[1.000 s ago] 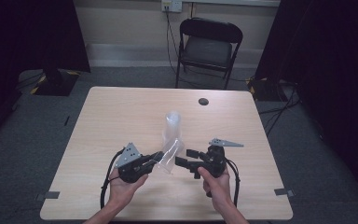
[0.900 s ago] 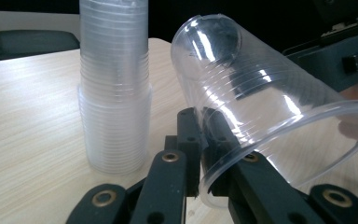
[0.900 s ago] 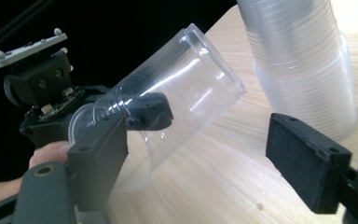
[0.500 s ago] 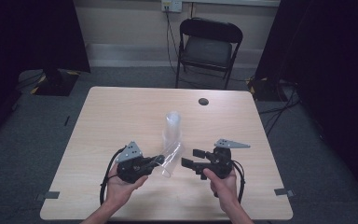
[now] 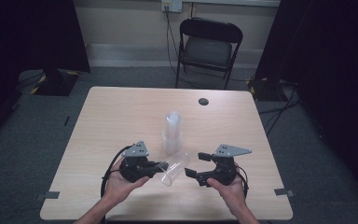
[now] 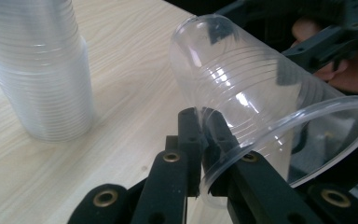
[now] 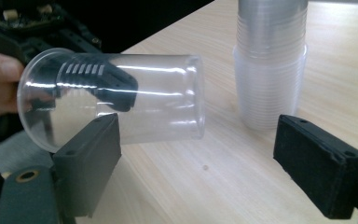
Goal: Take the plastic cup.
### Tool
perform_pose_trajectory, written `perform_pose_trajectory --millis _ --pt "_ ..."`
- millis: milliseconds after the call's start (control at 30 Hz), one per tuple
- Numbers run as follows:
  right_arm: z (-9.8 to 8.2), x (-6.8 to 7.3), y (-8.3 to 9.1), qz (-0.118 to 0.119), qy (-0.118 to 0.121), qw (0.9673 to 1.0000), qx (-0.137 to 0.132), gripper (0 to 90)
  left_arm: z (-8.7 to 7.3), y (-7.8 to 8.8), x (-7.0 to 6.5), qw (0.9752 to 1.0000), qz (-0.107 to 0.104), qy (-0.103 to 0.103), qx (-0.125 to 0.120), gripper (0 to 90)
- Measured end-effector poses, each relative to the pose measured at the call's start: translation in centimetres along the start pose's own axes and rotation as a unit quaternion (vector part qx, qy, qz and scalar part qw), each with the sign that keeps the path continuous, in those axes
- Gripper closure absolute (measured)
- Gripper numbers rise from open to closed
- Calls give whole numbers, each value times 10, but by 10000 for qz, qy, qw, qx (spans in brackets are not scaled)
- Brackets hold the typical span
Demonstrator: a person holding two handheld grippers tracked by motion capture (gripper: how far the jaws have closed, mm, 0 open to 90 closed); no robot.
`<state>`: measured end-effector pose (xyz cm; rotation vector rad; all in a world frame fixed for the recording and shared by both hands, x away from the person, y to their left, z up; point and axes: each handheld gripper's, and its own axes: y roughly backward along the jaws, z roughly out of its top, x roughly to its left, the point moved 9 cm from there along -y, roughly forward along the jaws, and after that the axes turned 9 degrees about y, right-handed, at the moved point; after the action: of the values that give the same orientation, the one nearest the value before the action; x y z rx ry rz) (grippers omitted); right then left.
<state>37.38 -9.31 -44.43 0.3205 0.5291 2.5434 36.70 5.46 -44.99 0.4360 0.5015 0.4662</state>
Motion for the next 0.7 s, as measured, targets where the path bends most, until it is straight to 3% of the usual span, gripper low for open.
perform_pose_trajectory --millis 67,167,267,367,567,700 --pt "1 2 1 -32 194 9998 12 147 -2 -4 1 9997 -55 -51 229 875" --pt "-1 8 -1 27 437 9990 88 153 -6 -11 5 9983 61 -255 514 872" --pt "-4 11 -5 -12 644 9977 185 160 -12 -18 7 9953 137 -384 879 871" --pt "-5 14 -10 1 849 9962 188 160 -15 -22 7 9936 123 -384 1055 871" --pt "-9 22 -17 239 1189 9918 398 160 -18 -26 8 9885 -151 -204 1489 865" --pt "-13 26 -21 367 1356 9883 588 144 -12 -26 7 9885 -128 -197 1491 867"
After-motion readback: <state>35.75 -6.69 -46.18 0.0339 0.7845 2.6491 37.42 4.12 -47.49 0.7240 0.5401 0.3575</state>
